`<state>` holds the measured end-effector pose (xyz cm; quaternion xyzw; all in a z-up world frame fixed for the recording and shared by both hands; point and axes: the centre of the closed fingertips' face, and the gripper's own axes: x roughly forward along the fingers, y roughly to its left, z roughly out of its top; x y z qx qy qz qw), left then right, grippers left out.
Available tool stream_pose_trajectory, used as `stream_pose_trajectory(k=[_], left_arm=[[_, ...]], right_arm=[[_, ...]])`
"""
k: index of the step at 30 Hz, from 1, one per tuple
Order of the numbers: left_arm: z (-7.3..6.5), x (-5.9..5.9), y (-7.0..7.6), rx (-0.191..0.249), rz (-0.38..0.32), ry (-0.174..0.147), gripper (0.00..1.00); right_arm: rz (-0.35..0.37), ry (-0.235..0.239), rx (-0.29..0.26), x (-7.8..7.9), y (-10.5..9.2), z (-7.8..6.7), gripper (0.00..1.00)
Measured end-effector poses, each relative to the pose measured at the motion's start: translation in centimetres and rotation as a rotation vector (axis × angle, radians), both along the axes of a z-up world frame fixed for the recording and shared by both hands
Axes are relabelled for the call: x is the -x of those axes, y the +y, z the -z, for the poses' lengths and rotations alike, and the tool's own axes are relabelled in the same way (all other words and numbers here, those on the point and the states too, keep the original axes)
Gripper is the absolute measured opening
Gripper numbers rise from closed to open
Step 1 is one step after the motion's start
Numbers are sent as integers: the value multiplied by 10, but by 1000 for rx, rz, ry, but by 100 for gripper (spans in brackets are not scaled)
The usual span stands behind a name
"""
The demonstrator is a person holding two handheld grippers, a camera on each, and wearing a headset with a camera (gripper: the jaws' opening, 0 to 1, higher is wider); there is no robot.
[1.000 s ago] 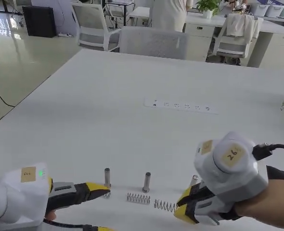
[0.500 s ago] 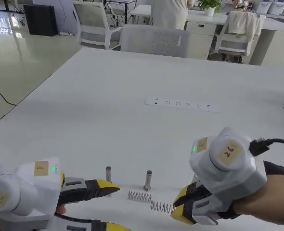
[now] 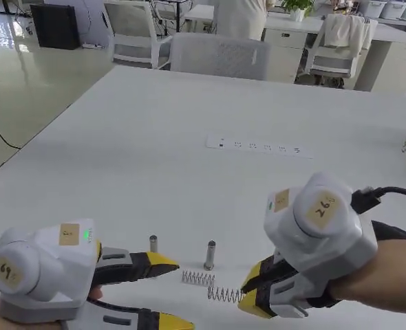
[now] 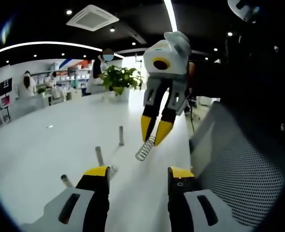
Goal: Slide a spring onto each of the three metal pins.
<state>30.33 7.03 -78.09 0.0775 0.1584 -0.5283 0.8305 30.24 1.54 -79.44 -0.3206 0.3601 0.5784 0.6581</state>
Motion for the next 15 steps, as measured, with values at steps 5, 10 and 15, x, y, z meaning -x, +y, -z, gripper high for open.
stream_pose_trajectory(k=[5,10,15], left_arm=[[0,0,-5,-6,20,-5,40],[-3,1,-12,-13,56,-19,35],[-2,4,-16,-25,86,-35,29]], right_arm=[[-18,9,5,3,1,0,8],[-38,7,5,5,7,-1,8],[-58,11,7,7,11,-1,8]])
